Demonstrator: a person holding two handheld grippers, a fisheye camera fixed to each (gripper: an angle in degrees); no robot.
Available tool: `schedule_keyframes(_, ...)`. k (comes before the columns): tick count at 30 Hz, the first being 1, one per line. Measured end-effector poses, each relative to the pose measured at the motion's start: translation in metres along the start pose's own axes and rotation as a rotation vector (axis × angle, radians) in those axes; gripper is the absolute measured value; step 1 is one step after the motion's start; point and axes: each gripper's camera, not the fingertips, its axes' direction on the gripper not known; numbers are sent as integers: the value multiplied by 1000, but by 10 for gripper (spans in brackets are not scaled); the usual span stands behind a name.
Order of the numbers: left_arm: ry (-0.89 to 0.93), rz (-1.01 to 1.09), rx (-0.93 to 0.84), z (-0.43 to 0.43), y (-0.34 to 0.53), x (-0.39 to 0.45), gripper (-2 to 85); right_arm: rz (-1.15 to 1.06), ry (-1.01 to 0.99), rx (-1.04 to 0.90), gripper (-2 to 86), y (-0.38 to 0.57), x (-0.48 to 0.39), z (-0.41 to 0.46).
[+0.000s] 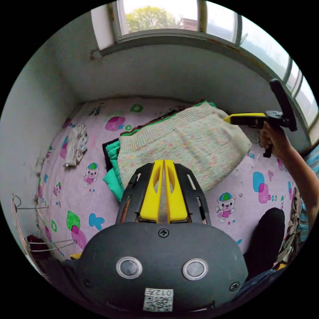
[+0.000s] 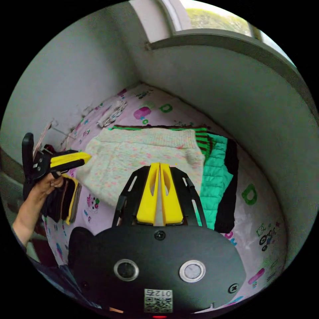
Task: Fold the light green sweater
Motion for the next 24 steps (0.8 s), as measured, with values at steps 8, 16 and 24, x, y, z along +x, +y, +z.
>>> schedule_keyframes(8,5,3,-141,56,-20,30,1,-98,88,-210,-10,10,-40,49)
schedule_keyframes(16,25,-28,-163,77,-25,38,2,-98,170,-230,-9,29,-63,57)
schedule_keyframes(24,145,-143,-68,49,-1,47,7,241,35,-70,-9,81,-55,4)
